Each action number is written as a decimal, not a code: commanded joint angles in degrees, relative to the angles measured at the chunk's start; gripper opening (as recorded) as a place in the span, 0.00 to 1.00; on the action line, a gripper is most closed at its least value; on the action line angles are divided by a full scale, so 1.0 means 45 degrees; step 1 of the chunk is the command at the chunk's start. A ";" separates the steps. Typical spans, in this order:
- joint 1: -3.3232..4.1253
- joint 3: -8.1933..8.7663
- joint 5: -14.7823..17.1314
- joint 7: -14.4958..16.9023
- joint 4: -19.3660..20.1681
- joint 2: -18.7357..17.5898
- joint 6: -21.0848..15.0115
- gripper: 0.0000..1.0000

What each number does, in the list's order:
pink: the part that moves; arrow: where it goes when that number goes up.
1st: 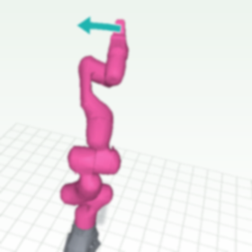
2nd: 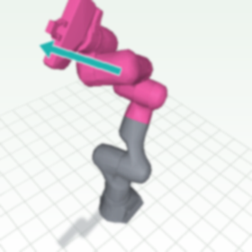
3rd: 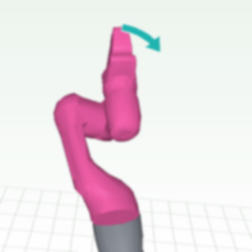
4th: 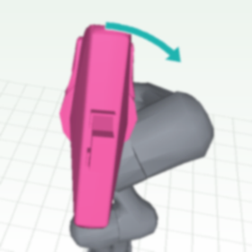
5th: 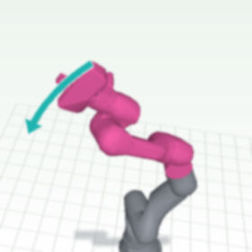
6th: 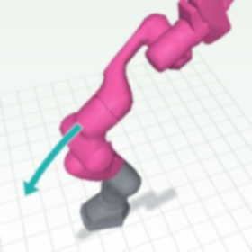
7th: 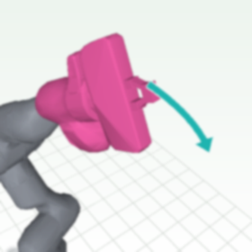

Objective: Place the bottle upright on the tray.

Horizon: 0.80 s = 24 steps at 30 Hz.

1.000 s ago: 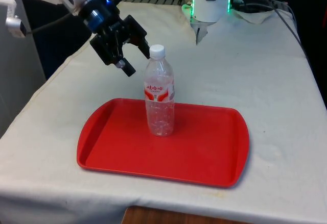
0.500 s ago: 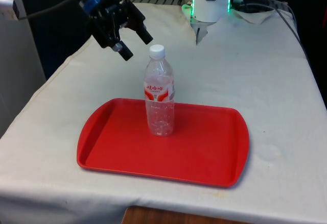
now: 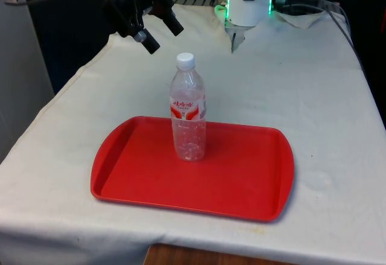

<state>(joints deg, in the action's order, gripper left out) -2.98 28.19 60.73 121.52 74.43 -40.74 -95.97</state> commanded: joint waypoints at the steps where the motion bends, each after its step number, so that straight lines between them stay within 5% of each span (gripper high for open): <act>1: 0.0089 0.0076 -0.0140 -0.0140 -0.0013 0.0089 -0.0013 1.00; 5: 0.0089 0.0013 -0.0064 -0.0178 0.0000 0.0216 0.0051 1.00; 14: 0.0369 0.0089 -0.0318 -0.0598 -0.0025 0.0649 0.0076 1.00; 15: 0.0267 0.0013 -0.0153 -0.0471 -0.0013 0.0573 0.0076 1.00; 16: 0.0382 0.0089 -0.0331 -0.0637 -0.0025 0.0700 0.0076 1.00; 24: 0.0535 0.0076 -0.0471 -0.0904 -0.0051 0.0993 0.0089 1.00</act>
<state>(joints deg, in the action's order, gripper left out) -0.92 28.25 59.19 117.97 74.31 -36.50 -95.57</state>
